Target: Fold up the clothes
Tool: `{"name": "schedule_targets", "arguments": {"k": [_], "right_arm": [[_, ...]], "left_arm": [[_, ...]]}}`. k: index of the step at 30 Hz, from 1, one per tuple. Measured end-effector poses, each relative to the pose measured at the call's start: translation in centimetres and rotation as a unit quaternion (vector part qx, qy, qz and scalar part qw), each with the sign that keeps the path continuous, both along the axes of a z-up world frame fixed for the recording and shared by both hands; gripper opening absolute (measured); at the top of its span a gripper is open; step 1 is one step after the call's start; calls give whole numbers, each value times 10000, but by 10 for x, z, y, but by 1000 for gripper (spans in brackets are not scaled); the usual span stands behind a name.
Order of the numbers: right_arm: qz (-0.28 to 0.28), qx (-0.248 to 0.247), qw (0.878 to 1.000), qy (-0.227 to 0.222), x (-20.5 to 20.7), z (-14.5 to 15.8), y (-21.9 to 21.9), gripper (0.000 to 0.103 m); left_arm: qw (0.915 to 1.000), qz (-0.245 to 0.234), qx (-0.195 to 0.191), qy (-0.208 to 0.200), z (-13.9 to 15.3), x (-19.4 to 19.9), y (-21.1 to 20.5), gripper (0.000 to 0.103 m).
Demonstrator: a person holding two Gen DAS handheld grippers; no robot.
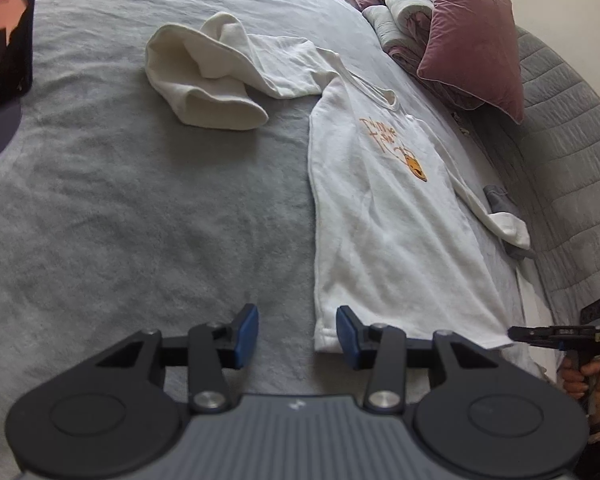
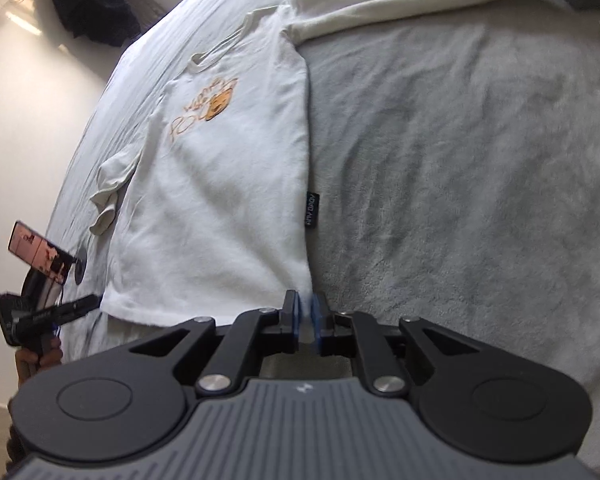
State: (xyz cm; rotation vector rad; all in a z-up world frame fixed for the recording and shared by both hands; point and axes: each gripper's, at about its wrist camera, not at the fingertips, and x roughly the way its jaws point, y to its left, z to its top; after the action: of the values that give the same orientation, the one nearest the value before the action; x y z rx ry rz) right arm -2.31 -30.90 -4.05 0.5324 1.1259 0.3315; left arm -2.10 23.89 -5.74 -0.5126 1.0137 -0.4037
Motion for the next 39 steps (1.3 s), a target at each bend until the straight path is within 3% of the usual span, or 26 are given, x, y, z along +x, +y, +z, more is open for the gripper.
{"name": "schedule_targets", "arguments": {"k": [3, 4, 5, 7, 10, 12, 13, 16, 26, 31, 36, 39], "right_arm": [[-285, 288, 9992, -27, -2, -7, -4, 16], [-417, 458, 9981, 30, -3, -12, -6, 26], [-482, 581, 9971, 37, -4, -14, -7, 42], [-578, 713, 9958, -16, -6, -17, -5, 52], [-649, 598, 9960, -157, -6, -18, 3, 52], [-605, 476, 9967, -266, -8, -15, 9, 54], [-526, 383, 9973, -337, -11, -14, 13, 52], [-314, 27, 9989, -338, -15, -15, 26, 9], [-393, -148, 9947, -941, -26, 37, 5, 7], [-164, -408, 9947, -926, -32, 45, -1, 7], [80, -728, 9958, -555, -31, 15, 7, 7], [89, -763, 9966, -311, -27, 0, 10, 8]], "left_arm": [[10000, -8, -19, -81, -3, -3, -5, 43], [9999, -3, -13, -107, -3, -3, -6, 43], [9999, 12, -6, -121, -3, -4, -8, 43], [9999, 28, 54, -86, -2, -3, -12, 43], [9998, 46, 184, 13, 2, 0, -19, 35], [9995, 88, 291, 51, 5, -2, -26, 20], [9993, 109, 344, 69, 7, -3, -29, 17], [9985, 171, 505, 126, 13, -6, -38, 11], [9979, 256, 587, -65, 63, -46, -50, 9], [9967, -42, 804, 83, 53, -55, -70, 9], [9926, -171, 1112, 445, 17, -49, -75, 9], [9933, -113, 970, 617, 9, -42, -70, 13]]}}
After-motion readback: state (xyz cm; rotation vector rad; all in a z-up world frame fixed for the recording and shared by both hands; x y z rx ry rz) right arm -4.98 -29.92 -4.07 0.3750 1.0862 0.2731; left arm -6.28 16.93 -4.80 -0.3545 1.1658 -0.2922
